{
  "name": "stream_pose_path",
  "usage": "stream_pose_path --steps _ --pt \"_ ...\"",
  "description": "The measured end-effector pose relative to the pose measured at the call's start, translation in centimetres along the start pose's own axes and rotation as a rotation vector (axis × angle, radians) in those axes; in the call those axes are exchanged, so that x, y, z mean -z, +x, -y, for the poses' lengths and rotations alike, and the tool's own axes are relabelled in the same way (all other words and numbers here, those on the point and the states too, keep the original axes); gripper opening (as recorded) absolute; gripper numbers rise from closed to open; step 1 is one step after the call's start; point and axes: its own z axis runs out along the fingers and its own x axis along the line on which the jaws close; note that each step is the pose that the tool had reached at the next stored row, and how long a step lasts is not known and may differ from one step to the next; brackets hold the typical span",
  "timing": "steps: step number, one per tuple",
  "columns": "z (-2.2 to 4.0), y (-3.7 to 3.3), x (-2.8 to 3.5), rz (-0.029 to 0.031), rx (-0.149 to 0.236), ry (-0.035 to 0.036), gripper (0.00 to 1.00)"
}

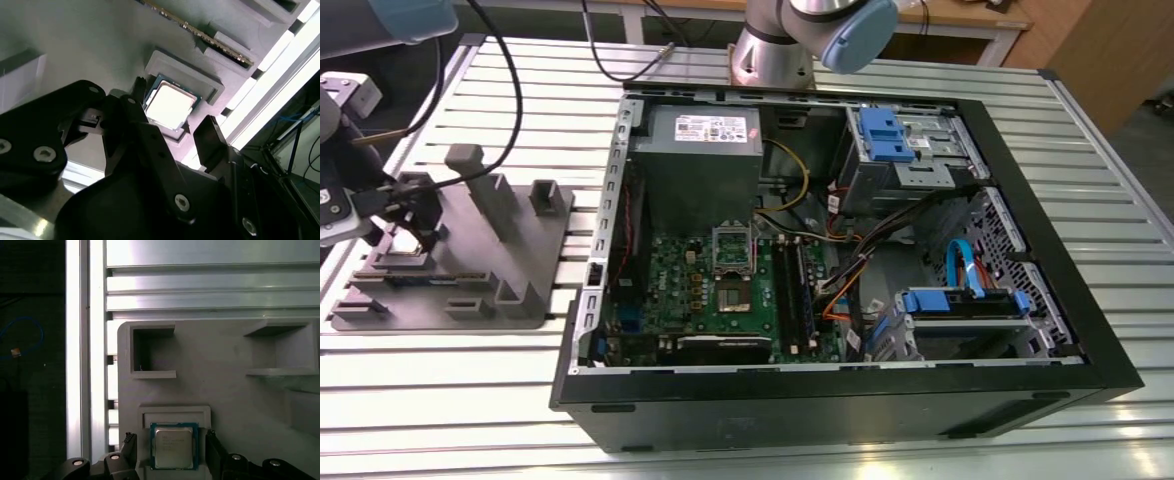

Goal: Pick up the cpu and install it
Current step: 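Pick up the cpu and move it towards the insertion slot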

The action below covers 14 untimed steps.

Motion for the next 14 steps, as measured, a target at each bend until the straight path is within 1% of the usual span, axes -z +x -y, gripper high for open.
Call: stream_pose_path --steps 2,3,5,6,7,8,9,10,14 --pt "0.0 0.0 0.1 0.0002 0.0 -0.0001 0.65" --pt "0.0 0.0 0.07 0.0021 0.0 -0.0002 0.65" --pt "0.0 0.01 0.02 0.008 0.0 -0.0002 0.65" --pt "0.01 0.01 -0.12 0.0219 0.001 -0.0008 0.65" --pt "0.02 0.01 -0.38 0.047 0.001 -0.0021 0.65" --pt "0.01 0.01 -0.39 0.0356 -0.005 -0.0029 0.65" --pt "0.01 0.03 -0.38 0.027 -0.009 -0.0033 0.65" --pt "0.01 0.03 -0.38 0.0259 -0.011 -0.0034 0.65" --pt "0.02 0.03 -0.38 0.0258 -0.011 -0.0035 0.65"
